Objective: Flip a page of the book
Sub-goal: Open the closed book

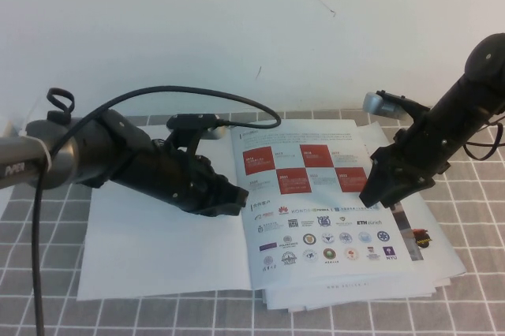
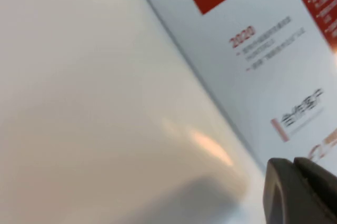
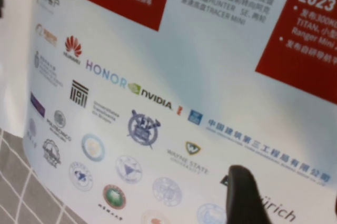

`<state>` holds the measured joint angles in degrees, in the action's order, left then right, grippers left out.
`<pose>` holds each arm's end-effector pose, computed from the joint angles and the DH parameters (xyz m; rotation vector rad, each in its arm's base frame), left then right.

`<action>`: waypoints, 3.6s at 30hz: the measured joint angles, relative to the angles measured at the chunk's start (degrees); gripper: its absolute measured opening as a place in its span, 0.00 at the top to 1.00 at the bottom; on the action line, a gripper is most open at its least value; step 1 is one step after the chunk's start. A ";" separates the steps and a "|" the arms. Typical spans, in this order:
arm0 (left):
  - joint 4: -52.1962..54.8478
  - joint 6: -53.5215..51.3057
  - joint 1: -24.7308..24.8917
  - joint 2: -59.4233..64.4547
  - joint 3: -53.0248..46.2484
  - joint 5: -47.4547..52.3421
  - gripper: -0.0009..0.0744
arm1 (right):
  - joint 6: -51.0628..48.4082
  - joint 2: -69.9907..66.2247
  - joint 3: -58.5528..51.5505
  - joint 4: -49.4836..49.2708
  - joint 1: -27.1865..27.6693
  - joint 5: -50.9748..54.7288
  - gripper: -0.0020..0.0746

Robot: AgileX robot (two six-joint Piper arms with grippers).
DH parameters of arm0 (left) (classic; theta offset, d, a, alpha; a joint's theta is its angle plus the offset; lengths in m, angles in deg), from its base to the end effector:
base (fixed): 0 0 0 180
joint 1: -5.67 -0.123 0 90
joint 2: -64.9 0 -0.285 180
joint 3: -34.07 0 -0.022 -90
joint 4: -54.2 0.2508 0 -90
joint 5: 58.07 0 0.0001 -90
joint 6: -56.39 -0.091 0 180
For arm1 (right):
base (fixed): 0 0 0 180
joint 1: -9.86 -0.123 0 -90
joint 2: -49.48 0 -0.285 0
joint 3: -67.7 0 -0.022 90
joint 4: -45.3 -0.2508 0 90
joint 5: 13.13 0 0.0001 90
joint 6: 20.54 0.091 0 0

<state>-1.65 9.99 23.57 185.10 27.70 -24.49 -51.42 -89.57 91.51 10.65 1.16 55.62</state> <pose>0.3696 -0.1632 0.1697 0.4837 2.5286 -0.7578 0.4390 0.1160 0.1456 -0.6590 2.9083 0.8528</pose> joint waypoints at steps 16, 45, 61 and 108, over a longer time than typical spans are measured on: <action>13.80 10.10 0.00 2.52 0.00 -2.82 0.99 | 0.87 0.00 0.00 2.19 0.00 0.00 0.51; 10.69 8.41 -0.20 2.87 0.00 -2.48 0.99 | -0.97 -2.95 0.11 -7.11 0.26 0.50 0.51; 10.01 8.01 -0.20 3.01 0.00 -2.48 0.99 | -5.81 -2.95 0.11 -18.78 0.18 0.06 0.51; 6.85 5.03 -0.20 1.69 0.00 -2.63 0.99 | -13.31 2.26 0.01 -43.34 -7.86 -0.53 0.51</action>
<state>5.20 15.02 23.37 186.80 27.70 -27.12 -64.73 -87.31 91.52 -32.69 -6.70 55.09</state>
